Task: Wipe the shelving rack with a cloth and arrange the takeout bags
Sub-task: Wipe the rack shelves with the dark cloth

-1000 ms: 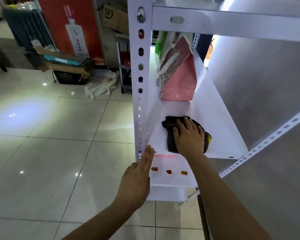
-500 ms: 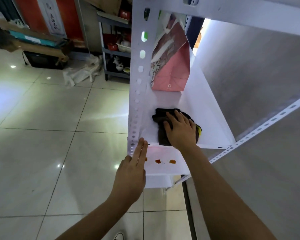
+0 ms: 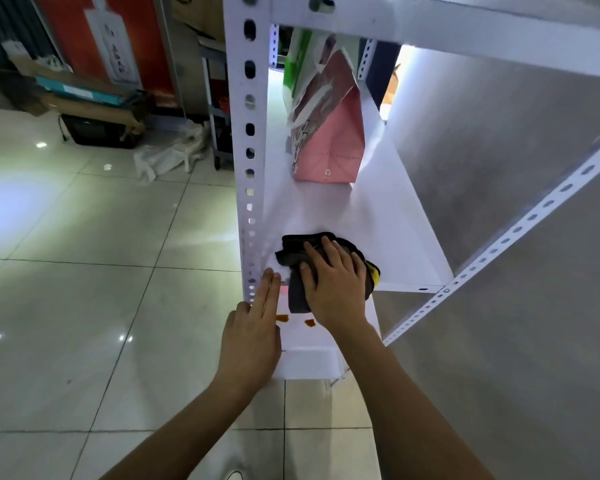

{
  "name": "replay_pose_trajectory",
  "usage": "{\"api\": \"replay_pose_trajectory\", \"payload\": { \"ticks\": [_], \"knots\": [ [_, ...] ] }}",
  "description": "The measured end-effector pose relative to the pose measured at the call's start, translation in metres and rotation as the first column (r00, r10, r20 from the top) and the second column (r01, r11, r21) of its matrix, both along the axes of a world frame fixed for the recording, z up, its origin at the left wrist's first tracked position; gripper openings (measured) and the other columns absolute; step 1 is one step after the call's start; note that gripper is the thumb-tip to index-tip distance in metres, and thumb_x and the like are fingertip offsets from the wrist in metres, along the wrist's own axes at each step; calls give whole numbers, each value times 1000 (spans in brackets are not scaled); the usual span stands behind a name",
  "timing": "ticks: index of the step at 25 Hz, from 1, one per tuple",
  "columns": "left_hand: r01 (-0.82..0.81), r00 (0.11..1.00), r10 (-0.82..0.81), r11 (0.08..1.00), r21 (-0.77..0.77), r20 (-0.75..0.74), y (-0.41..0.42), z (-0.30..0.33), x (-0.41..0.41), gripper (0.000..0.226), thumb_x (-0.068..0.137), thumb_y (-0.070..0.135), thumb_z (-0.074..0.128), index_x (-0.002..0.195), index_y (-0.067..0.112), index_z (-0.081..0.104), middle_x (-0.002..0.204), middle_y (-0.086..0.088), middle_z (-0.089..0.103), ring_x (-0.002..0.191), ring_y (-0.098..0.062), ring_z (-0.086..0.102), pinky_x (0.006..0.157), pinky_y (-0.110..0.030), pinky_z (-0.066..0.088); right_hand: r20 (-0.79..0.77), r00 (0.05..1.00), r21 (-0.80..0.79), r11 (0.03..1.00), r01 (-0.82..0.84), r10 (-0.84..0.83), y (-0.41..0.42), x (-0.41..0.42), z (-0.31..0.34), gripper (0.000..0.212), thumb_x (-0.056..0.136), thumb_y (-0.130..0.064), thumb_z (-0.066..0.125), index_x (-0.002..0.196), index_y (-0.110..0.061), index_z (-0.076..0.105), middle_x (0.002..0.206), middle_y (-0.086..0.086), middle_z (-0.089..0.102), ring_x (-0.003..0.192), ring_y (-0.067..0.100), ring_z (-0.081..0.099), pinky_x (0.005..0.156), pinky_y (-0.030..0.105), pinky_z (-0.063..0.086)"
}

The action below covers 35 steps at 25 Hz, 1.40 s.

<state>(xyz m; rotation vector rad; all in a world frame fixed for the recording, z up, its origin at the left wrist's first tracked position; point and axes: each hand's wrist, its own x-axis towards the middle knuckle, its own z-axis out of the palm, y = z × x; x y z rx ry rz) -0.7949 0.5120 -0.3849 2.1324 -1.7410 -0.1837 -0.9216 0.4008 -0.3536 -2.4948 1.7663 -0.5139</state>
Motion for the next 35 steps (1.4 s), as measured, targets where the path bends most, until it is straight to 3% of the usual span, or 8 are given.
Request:
{"api": "replay_pose_trajectory", "payload": {
  "ticks": [5,13,17,23,26,29,33,35],
  "knots": [
    [-58,997,58,998,-1,55,3,8,-19,84,83,4,55,157,11,17,167,-2,11,70,-19,41,62,-29,36,26,999,-63,997,35,-34,-17,-69,-3,44,105,-40,42,144,-27,57,155,5,48,145,25,41,121,47,23],
    [-139,987,138,990,5,79,3,10,-43,86,89,3,49,158,14,-2,167,3,-10,85,-31,54,71,-45,51,50,998,-140,989,52,-45,-43,-136,-16,52,100,-54,44,139,-24,61,149,10,54,137,32,47,116,50,23],
    [-159,984,162,986,-43,76,2,4,-49,91,87,0,53,158,16,-2,167,1,-5,90,-37,55,72,-49,52,185,980,-311,950,-10,71,-37,-147,-28,36,105,-37,48,123,-18,71,133,5,67,122,31,59,107,51,35],
    [-129,992,129,992,-9,0,32,-42,-76,75,89,6,53,156,17,20,166,-12,7,104,-36,56,81,-43,53,347,918,-342,937,-69,194,0,-160,-38,37,107,-37,42,118,-15,70,123,-1,68,112,27,58,98,46,36],
    [-101,992,107,990,97,-66,63,-84,-91,71,90,9,55,154,18,26,165,-10,12,100,-27,56,81,-40,53,659,742,-54,991,-120,126,27,-161,-77,34,107,-49,34,116,-34,63,110,-19,63,105,14,58,91,33,45],
    [-38,993,60,977,211,-100,82,-131,-97,72,90,12,55,155,22,27,165,-5,13,105,-22,54,89,-36,51,797,454,495,862,-111,-399,45,-164,-139,38,101,-60,39,107,-34,66,100,-12,69,99,17,67,82,30,51],
    [31,995,2,944,328,-100,78,-180,-102,74,88,13,58,155,19,28,165,2,8,112,-23,56,93,-35,50,680,466,695,700,-165,-565,43,-170,-203,40,108,-41,41,97,-12,68,102,4,77,101,35,71,83,56,54],
    [33,997,-6,942,334,-81,70,-197,-99,75,86,12,60,154,17,30,165,3,8,107,-24,58,90,-36,51,675,596,626,764,-153,-434,30,-164,-212,41,106,-46,40,102,-18,70,96,-3,76,96,27,72,76,39,56]
  ]
}}
